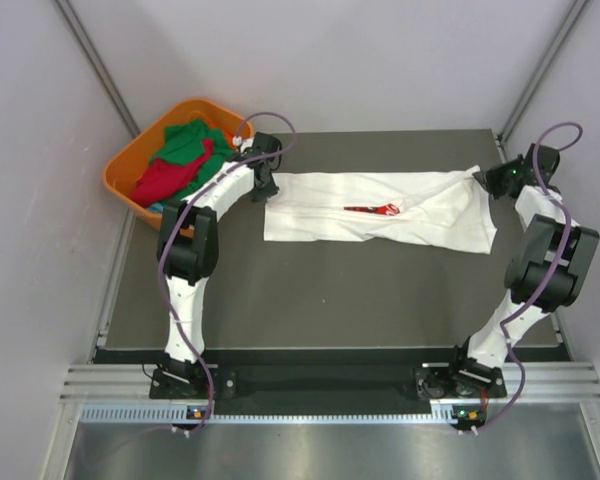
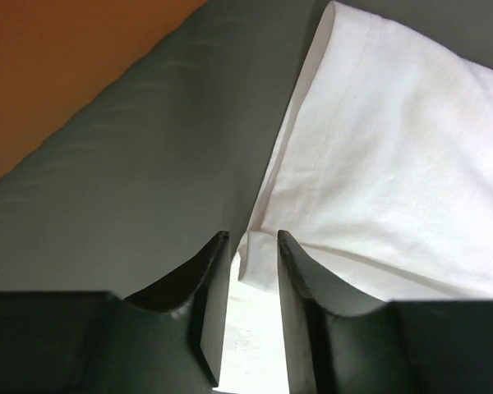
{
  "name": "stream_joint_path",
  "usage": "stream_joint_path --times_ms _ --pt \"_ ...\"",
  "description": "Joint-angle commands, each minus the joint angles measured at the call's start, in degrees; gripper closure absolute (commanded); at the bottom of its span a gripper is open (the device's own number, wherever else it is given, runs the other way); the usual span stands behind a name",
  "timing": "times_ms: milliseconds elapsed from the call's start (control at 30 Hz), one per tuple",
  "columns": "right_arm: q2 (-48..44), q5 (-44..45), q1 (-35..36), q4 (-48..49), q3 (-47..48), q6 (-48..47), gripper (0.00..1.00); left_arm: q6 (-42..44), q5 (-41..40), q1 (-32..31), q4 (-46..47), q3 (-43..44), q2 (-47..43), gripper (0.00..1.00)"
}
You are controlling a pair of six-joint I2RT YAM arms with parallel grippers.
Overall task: Fold and stack the t-shirts
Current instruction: Fold the tshirt
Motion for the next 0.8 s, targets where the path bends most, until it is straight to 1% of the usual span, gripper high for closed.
stream_joint_path --times_ms 0,100,133,233,267,333,400,433,467,500,533,567,633,667,700,767 --pt "0.7 0.0 1.3 0.7 4.1 -1.6 0.98 1.5 -1.6 0.5 0.0 2.4 -2.4 0.64" --pt "0.9 0.5 1.6 0.8 4.5 -1.5 0.98 2.4 -1.1 0.2 -0.2 1.1 -5.2 0.63" --pt "1.2 0.8 1.7 0.7 4.6 -1.4 0.98 2.9 -1.2 -0.4 -0.1 0.4 -6.0 0.61" --pt "2.6 1.3 2.0 -0.7 6.6 -1.5 0.94 4.7 -1.8 -1.6 -0.1 -2.2 -8.8 0.57" --pt "3.6 1.5 2.0 -1.7 8.0 -1.5 0.88 4.9 -1.5 -1.9 0.0 -2.9 -9.4 0.57" --pt "4.6 2.5 2.4 -3.8 9.6 -2.0 0.83 5.9 0.9 -2.5 0.6 -5.3 -11.2 0.57" --pt "6.6 2.6 2.7 -6.5 13.1 -3.2 0.76 6.6 3.4 -3.0 1.5 -7.7 -13.0 0.57" --pt "7.2 2.1 2.8 -10.5 14.6 -3.9 0.73 6.8 4.5 -3.4 1.7 -8.6 -13.5 0.57" --pt "8.3 1.5 2.9 -13.3 18.4 -5.1 0.59 6.9 5.7 -3.5 1.8 -9.6 -14.0 0.57" --pt "8.7 1.6 3.3 -16.4 20.3 -7.8 0.58 7.1 7.1 -3.5 2.0 -11.3 -14.9 0.57" --pt "8.6 3.4 3.5 -21.9 21.5 -9.1 0.57 7.1 9.3 -3.5 2.1 -12.3 -15.4 0.57" --pt "7.0 4.4 3.8 -23.7 21.4 -10.1 0.57 7.2 10.1 -3.6 2.4 -13.4 -16.1 0.57" --pt "4.0 6.5 3.9 -25.2 17.9 -10.3 0.57 7.6 11.3 -4.1 3.9 -17.6 -18.3 0.57" --pt "0.2 7.5 3.8 -25.5 12.9 -9.7 0.57 7.5 12.5 -4.2 4.8 -19.0 -19.1 0.57" --pt "-1.9 8.3 3.4 -26.1 10.3 -8.0 0.57 7.2 13.2 -4.3 5.5 -22.0 -20.8 0.57" --pt "-6.6 10.9 2.8 -29.0 4.2 -6.0 0.57 6.7 15.1 -4.5 7.7 -24.5 -22.1 0.56"
